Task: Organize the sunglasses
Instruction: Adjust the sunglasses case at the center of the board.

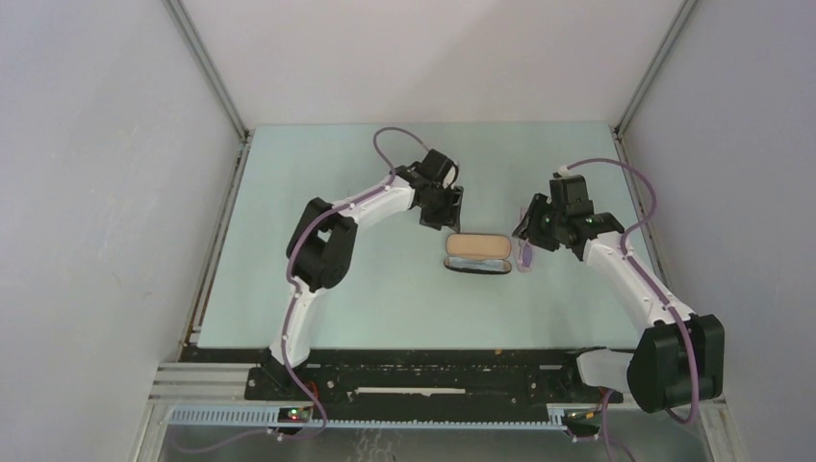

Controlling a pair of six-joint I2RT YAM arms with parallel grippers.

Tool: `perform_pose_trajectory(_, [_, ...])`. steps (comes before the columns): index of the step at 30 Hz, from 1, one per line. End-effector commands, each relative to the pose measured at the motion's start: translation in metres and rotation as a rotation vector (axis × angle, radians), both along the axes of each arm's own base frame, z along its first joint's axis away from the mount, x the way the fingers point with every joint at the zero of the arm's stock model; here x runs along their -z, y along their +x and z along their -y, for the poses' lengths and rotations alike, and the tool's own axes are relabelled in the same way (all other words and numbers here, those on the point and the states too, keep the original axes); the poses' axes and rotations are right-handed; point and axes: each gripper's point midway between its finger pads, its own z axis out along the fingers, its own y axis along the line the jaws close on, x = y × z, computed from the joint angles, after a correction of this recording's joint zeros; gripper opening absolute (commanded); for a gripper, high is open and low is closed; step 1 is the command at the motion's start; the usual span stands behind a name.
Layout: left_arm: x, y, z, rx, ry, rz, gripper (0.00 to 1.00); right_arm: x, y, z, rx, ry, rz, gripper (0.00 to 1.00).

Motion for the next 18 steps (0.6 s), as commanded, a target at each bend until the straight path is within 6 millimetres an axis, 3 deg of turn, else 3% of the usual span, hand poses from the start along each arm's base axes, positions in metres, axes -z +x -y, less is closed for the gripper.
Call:
perform_pose_trajectory(1, [-0.027, -0.027, 0.006, 0.020, -0.045, 0.000, 0.58, -0.011, -0.006, -0.001, 0.034, 0.018, 0.028, 0.11])
perform_pose_trajectory(12, [-0.026, -0.079, 0.006, 0.072, -0.033, -0.039, 0.58, -0.012, -0.007, -0.002, 0.053, 0.021, 0.026, 0.12])
perform_pose_trajectory(18, [-0.022, -0.087, 0.005, 0.069, -0.046, -0.045, 0.58, -0.008, -0.006, -0.021, 0.033, 0.030, 0.024, 0.11])
